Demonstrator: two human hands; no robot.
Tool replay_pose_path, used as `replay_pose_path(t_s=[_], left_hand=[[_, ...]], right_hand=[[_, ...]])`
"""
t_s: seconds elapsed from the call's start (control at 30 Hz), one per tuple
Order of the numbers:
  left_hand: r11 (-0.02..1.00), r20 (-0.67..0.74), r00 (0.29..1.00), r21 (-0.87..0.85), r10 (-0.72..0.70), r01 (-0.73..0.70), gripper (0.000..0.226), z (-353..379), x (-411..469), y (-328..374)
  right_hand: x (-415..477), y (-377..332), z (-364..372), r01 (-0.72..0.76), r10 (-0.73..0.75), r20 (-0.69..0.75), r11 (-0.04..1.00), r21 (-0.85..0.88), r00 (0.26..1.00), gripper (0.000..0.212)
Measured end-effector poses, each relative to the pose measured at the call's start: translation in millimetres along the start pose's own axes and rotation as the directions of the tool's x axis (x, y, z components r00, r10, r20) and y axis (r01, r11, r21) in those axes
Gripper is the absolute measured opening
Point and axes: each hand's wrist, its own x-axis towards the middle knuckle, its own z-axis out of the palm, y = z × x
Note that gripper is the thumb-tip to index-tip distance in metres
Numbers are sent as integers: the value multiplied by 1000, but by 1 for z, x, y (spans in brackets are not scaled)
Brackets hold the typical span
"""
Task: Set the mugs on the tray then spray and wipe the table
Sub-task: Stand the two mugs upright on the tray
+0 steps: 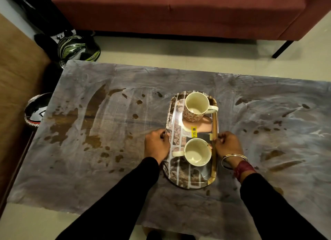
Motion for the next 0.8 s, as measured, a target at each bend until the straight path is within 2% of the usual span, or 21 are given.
replay_pose_path(t_s=[0.13,0.33,0.53,0.8], left_hand=[[998,-30,998,9,-63,63,13,3,-3,1],[995,-53,994,40,-93,95,13,-1,1,3],[995,-92,991,31,-94,97,15,-38,7,-19],[992,-166,982,69,-89,101,14,-133,33,-74]], right_hand=[[7,-6,-7,40,-28,100,992,-120,995,15],[9,-15,-9,58,-38,96,976,-211,995,21],[-2,-51,17,87,-71,91,978,-189,993,21],[-31,-128,94,156,-134,174,981,-119,976,19]])
